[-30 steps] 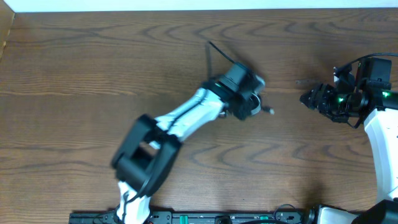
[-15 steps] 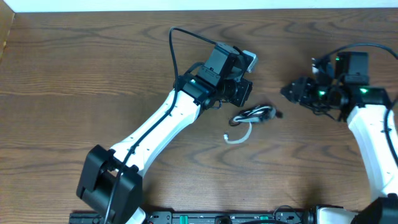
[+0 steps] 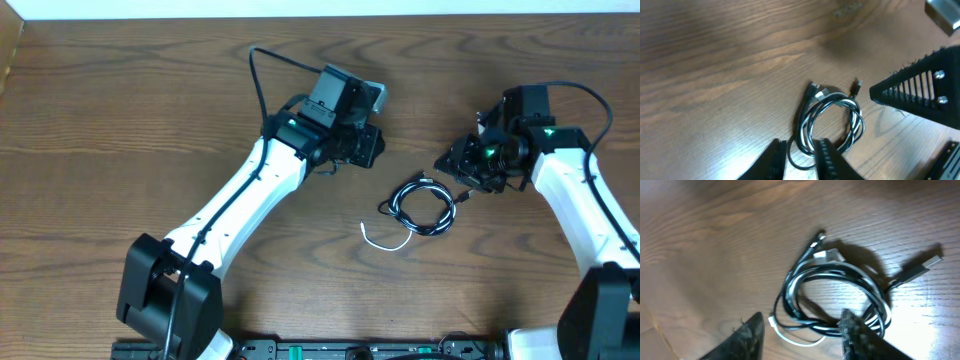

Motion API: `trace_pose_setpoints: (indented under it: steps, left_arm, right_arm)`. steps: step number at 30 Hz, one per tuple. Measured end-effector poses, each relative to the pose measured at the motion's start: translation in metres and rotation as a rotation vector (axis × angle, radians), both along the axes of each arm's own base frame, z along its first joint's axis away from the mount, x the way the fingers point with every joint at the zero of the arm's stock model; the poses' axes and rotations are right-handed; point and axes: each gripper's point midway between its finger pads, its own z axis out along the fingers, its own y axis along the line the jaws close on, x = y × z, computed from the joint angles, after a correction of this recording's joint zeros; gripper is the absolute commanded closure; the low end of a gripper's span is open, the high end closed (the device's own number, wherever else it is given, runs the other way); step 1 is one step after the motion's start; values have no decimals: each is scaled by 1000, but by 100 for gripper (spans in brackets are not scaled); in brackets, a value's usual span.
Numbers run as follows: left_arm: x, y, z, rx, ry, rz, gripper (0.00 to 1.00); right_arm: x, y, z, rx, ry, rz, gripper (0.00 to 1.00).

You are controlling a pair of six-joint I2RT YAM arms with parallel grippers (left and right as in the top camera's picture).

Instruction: Untangle cables

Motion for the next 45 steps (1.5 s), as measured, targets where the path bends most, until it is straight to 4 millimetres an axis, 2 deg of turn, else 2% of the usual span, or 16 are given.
trace_pose_setpoints:
  steps: [3, 8, 11, 15, 19, 25, 29, 35, 39, 45]
  left_arm:
    - [0, 1, 0, -1, 7, 8, 71]
    - [0, 1, 0, -1, 7, 7, 71]
    - [0, 1, 0, -1, 7, 7, 71]
    - [0, 1, 0, -1, 7, 7, 71]
    - [0, 1, 0, -1, 7, 7, 71]
    - [0, 1, 0, -1, 7, 7, 71]
    - [0, 0, 0, -2, 6, 7, 71]
    - [0, 0, 0, -3, 4, 7, 71]
    - [1, 0, 0, -4, 3, 7, 71]
    - [1, 0, 0, -4, 3, 7, 71]
  right_arm:
    - [-1, -4, -9, -36, 23, 1, 59]
    - [1, -9, -14, -133, -14, 57, 46]
    - [-2, -7, -17, -186, -38, 145, 46]
    - [-5, -10, -24, -240, -47, 237, 52]
    - [-7, -12, -37, -273, -44, 345, 53]
    - [-8, 2, -55, -261, -91, 578, 43]
    - [-2, 11, -60, -259, -142, 661, 44]
    - [-3, 13, -68, -261, -146, 719, 44]
    - [-1, 12, -76, -266, -148, 742, 45]
    - [6, 13, -78, -277, -179, 760, 61]
